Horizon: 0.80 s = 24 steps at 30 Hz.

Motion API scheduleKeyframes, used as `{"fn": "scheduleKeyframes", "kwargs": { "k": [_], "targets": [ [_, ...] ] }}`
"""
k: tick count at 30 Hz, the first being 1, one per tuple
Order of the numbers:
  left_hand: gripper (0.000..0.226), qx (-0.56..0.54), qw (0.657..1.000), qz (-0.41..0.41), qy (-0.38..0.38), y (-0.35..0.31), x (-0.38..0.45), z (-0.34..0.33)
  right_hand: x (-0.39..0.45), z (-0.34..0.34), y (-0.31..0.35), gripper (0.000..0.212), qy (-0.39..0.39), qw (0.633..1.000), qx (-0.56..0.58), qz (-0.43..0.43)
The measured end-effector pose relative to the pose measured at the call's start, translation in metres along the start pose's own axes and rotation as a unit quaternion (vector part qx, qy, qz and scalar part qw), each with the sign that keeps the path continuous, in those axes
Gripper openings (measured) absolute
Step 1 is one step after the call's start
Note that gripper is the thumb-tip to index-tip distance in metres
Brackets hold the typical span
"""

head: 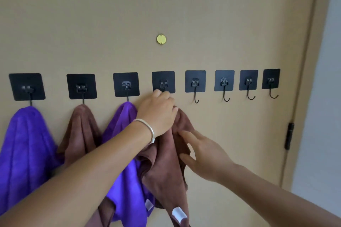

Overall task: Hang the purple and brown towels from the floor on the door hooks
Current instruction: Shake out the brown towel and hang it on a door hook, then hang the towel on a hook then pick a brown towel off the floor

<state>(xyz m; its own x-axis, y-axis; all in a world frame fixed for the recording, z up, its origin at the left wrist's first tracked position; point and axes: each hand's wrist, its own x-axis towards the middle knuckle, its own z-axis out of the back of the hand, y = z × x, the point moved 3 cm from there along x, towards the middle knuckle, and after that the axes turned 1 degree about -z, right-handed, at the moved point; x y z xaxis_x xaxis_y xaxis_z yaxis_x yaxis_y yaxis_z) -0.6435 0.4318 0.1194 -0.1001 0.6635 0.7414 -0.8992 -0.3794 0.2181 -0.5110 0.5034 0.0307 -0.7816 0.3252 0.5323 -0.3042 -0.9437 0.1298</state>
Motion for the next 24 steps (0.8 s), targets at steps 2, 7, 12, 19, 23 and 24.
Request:
{"fn": "scheduleKeyframes", "kwargs": {
  "k": [2,7,12,19,23,24],
  "targets": [
    [0.03,0.039,0.998,-0.018,0.036,-0.003,0.007,0.002,-0.012,0.008,0.003,0.054,-0.011,0.999,-0.023,-0.03],
    [0.02,-0.005,0.998,-0.053,0.013,-0.034,-0.013,0.016,-0.051,0.031,0.005,0.056,-0.033,0.985,-0.117,-0.12],
    [0.032,-0.161,0.975,-0.149,0.038,-0.109,-0.049,0.014,-0.122,0.067,-0.01,0.059,-0.05,0.954,-0.168,-0.245],
    [0.063,-0.275,0.924,-0.237,0.121,-0.252,-0.082,0.047,-0.285,0.151,-0.006,0.061,-0.091,0.881,-0.233,-0.402],
    [0.064,-0.37,0.879,-0.291,0.078,-0.346,-0.116,0.118,-0.384,0.213,0.021,0.062,-0.122,0.826,-0.281,-0.473],
    [0.064,-0.386,0.868,-0.304,0.065,-0.368,-0.125,0.138,-0.408,0.229,0.03,0.062,-0.132,0.812,-0.294,-0.487]
  ]
}}
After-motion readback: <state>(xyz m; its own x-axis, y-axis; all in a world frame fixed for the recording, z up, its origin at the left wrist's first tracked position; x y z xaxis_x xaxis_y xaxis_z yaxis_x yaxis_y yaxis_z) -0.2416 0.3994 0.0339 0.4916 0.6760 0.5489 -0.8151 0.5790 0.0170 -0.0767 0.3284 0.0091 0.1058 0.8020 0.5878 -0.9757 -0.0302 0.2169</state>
